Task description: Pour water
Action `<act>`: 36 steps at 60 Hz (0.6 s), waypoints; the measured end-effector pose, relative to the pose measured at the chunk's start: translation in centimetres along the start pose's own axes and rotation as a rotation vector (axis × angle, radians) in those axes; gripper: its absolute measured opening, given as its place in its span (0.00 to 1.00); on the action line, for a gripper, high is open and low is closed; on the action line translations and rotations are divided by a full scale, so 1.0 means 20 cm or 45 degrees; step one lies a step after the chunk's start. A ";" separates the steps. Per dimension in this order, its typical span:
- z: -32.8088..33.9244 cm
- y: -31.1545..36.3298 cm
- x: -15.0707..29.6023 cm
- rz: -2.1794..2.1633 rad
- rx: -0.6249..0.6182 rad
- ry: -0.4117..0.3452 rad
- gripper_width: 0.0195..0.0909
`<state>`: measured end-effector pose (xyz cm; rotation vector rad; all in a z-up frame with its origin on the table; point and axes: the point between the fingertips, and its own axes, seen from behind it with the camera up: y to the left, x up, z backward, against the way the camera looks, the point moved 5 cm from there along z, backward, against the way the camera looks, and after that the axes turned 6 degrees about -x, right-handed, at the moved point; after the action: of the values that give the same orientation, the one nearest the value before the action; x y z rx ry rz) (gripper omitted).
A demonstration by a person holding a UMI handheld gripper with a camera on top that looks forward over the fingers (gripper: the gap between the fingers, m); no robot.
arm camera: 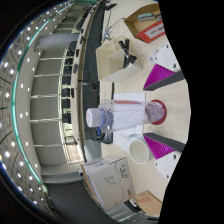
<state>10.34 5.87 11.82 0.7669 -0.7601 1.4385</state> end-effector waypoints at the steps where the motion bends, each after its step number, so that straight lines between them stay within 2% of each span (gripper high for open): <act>1: 0.03 0.00 0.00 -0.003 -0.015 0.010 0.93; 7: 0.25 0.05 0.01 -0.044 -0.069 0.087 0.93; 13: 0.52 0.14 0.02 -0.067 -0.113 0.084 0.93; 23: 1.00 0.33 -0.09 0.043 -0.174 0.116 0.93; 36: 1.48 0.58 -0.22 0.105 -0.136 0.132 0.93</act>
<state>-0.97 -21.21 24.71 0.5804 -0.7889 1.4873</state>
